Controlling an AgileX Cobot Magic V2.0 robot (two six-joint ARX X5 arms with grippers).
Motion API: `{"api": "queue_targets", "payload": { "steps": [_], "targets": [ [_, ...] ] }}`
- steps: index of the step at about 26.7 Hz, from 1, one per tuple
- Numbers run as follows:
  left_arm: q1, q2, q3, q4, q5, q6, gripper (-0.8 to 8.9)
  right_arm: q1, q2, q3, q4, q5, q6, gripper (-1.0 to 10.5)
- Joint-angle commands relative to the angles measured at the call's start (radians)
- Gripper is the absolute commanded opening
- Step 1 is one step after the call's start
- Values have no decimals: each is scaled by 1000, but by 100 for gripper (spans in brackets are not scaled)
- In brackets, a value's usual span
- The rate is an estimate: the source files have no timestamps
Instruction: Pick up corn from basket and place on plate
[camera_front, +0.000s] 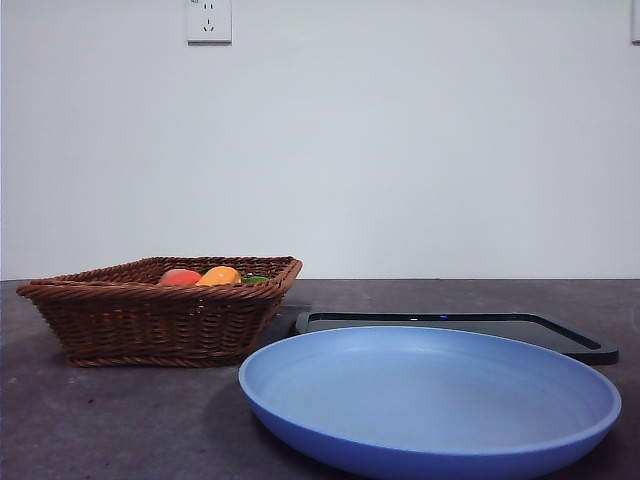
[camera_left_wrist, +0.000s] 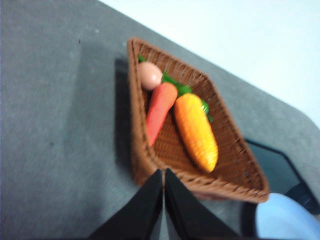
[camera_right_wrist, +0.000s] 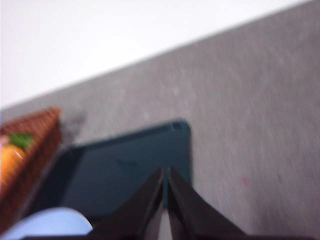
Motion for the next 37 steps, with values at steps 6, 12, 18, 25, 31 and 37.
{"api": "queue_targets", "payload": {
  "steps": [6,12,18,25,31,37],
  "targets": [
    [2,126,204,-97,31,25,7,0,106,215,-67,-17,-52,2],
    [2,301,402,-243,83,181,7,2,297,401,-183,-122,-159,2],
    [1,478,563,-404,154,363,7,16,515,605,-379,-254,-299,2],
    [-40,624,647,-500,176,415,7,72,744,758,-607,-285,-418,2],
    [-51,652,647,-500,175,402,268,97,829,758,-624,-283,-411,94],
    [-51,654,647,-500,175,402,393,97,840,759,-623,-274,-358,354]
  ]
}}
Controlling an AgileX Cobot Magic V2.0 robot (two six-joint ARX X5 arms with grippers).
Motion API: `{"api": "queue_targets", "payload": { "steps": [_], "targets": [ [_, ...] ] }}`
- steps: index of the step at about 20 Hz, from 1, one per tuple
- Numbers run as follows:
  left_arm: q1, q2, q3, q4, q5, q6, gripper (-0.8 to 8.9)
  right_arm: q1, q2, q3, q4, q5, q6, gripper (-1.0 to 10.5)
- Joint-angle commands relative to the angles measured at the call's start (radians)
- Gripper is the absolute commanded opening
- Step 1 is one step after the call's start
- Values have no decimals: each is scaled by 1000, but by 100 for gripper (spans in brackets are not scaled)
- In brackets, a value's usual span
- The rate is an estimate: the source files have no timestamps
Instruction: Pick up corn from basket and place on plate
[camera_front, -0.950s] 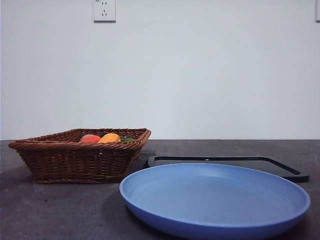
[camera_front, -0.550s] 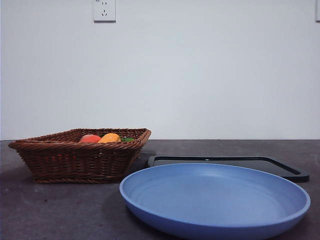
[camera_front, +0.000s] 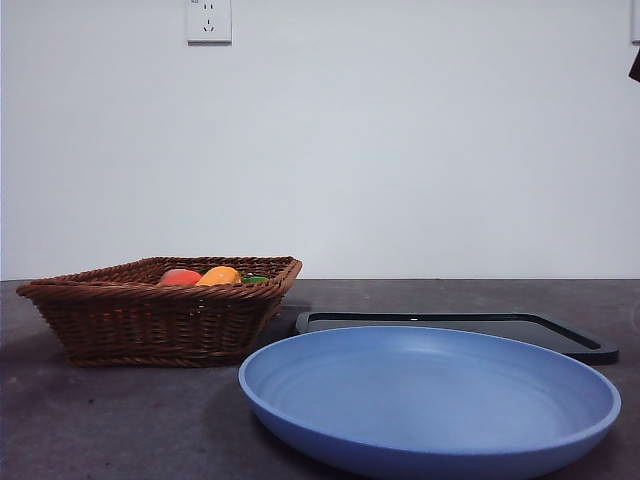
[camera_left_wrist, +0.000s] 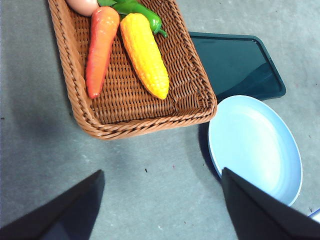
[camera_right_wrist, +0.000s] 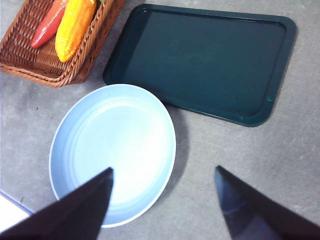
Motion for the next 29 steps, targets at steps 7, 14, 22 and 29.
{"api": "queue_targets", "payload": {
  "steps": [7,14,22,29],
  "targets": [
    [-2,6,19,10,3,8,392,43,158,16,25,-5,15,353],
    [-2,6,19,24,3,-10,391,154,401,16,167,-3,9,352],
    [-2,6,19,31,3,-11,391,218,671,16,269,30,-3,322],
    [-2,6,19,31,3,-11,391,234,780,16,309,31,-4,120]
  ]
}}
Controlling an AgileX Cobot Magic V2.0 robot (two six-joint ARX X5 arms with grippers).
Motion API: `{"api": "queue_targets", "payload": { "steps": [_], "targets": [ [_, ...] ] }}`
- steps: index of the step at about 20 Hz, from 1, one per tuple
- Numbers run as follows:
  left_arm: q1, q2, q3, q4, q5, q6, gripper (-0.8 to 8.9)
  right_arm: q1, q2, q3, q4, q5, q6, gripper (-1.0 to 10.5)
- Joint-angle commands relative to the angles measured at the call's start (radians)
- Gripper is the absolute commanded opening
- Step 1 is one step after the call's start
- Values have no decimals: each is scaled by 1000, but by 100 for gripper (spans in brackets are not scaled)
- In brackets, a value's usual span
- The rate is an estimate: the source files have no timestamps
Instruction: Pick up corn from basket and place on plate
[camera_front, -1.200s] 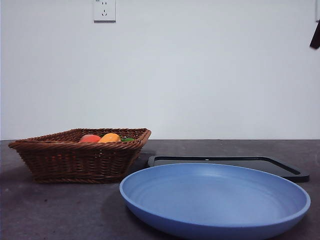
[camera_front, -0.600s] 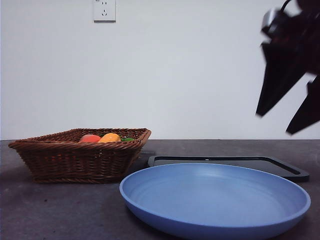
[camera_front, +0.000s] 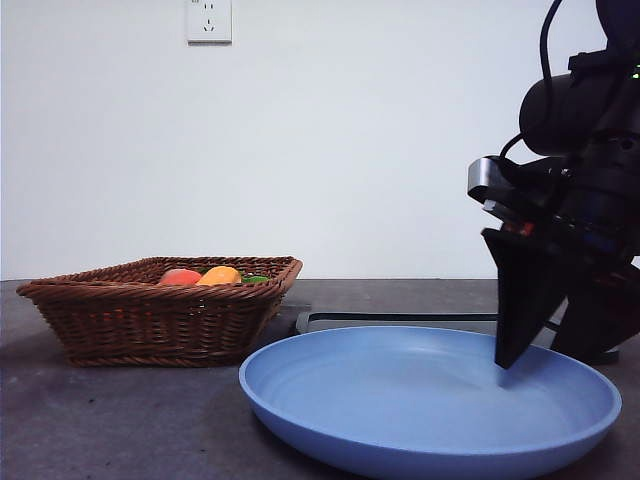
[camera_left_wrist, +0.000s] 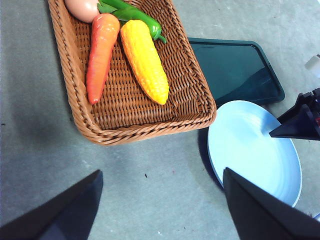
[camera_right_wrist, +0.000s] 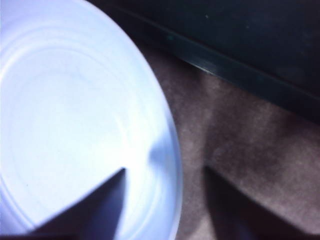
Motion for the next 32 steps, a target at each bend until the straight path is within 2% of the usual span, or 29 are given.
{"api": "queue_targets", "payload": {
  "steps": [1,3,9,12,15,20,24,30,32],
  "targets": [
    [-2,6,19,11,3,-2,391,6,26,16,10,2,-8,66],
    [-2,6,19,11,3,-2,391,5,26,16,10,2,-7,2],
    [-3,29,22,42,2,-6,391,-2,-17,16,-24,1,13,2],
    [-29,83,58,70,-3,-23,391,-26,-139,16,-89,1,27,2],
    [-84,169,122,98,-68,-28,391,-57,-299,16,-154,2,31,2],
    [-202,400,247,158,-142,-28,391,-143,-544,16,-209,1,58,2],
    [-291,631,366,192,-274,-29,391,-203,-684,16,-227,2,65,2],
    [-383,984,566,192,-417,-32,391,-234,-780,16,-233,1,80,2],
    [-396,1079,607,192,-423,-42,391,-234,-784,16,-234,0,79,2]
  ]
}}
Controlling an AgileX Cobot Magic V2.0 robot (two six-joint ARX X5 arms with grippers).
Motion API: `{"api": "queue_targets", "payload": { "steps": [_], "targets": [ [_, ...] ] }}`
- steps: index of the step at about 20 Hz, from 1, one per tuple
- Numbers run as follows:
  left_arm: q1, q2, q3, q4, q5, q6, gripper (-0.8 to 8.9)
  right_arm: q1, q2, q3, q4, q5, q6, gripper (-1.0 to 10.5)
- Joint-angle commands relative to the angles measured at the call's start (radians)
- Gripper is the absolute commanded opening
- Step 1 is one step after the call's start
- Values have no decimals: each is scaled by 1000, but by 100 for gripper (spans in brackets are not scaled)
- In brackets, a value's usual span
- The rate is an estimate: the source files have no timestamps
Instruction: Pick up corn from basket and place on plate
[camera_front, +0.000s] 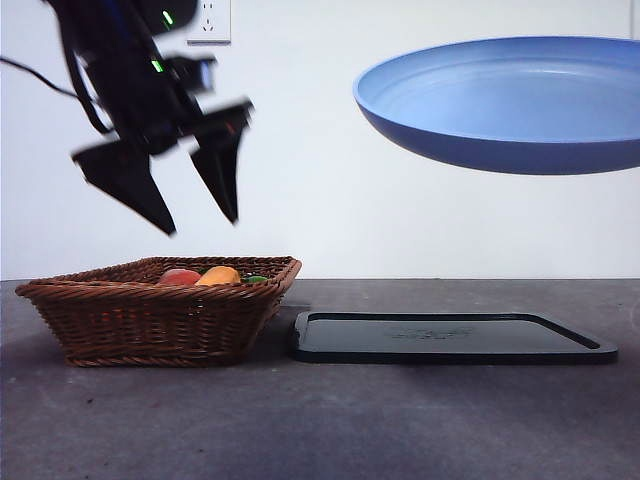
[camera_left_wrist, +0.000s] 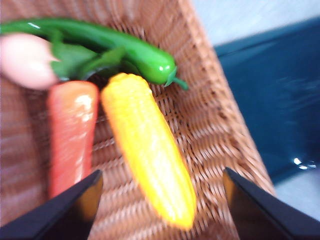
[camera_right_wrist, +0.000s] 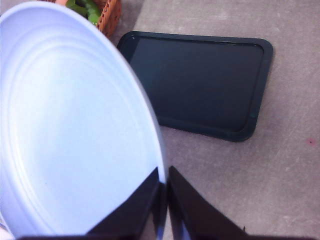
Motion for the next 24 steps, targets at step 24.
{"api": "queue_targets", "payload": {
  "steps": [24],
  "targets": [
    [-40,237,53,30,-68,-56,228,1,5,16,10,-7,14,2]
  ]
}}
